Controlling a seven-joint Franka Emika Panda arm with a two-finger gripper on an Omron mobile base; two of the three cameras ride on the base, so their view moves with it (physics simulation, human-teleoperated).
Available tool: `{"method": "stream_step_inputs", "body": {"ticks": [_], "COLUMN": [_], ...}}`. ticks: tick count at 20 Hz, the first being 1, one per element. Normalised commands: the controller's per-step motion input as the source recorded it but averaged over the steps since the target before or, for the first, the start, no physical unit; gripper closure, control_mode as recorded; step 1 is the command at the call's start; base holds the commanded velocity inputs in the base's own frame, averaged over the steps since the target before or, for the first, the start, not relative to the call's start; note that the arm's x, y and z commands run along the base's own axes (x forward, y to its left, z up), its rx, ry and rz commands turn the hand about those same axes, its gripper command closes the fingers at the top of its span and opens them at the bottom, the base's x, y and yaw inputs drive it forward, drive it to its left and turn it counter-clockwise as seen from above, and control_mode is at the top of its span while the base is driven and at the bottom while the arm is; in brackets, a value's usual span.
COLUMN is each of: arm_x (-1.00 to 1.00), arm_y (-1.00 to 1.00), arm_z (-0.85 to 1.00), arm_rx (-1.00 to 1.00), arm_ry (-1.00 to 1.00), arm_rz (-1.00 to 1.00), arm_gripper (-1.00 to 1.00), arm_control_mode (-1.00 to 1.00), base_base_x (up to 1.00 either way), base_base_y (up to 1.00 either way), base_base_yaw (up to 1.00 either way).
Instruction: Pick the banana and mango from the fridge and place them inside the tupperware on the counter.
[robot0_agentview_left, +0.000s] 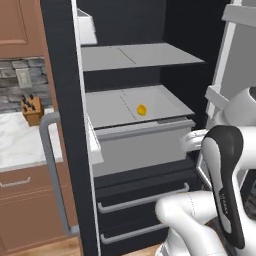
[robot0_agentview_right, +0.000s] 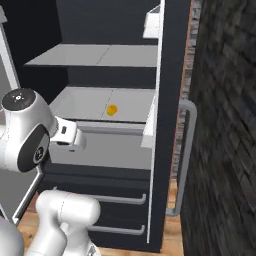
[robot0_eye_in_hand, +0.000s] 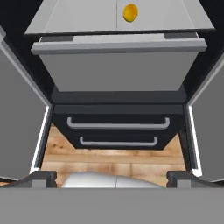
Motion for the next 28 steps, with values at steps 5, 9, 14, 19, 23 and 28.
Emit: {"method": "stream_step_inputs", "body": {"ticks": [5, 9, 14, 19, 23, 28], "arm_x": [0.0, 0.0, 0.27, 0.66, 0.75, 0.66], "arm_y": [0.0, 0.0, 0.0, -0.02, -0.08, -0.19], "arm_z": [0.0, 0.0, -0.38, -0.66, -0.51, -0.14], "arm_rx": [0.0, 0.0, 0.0, 0.0, 0.0, 0.0], "arm_ry": [0.0, 0.0, -0.06, -0.15, -0.1, 0.01], "arm_rz": [0.0, 0.0, 0.01, 0.0, 0.0, 0.0], "arm_gripper": [-1.0, -1.0, -1.0, -1.0, -1.0, -1.0], "arm_control_mode": [1.0, 1.0, -1.0, -1.0, -1.0, -1.0], "base_base_x": [0.63, 0.63, 0.19, 0.0, 0.0, 0.0], "base_base_y": [-0.06, 0.0, 0.0, 0.0, 0.0, 0.0], "base_base_yaw": [0.01, 0.04, 0.02, 0.0, 0.0, 0.0]}}
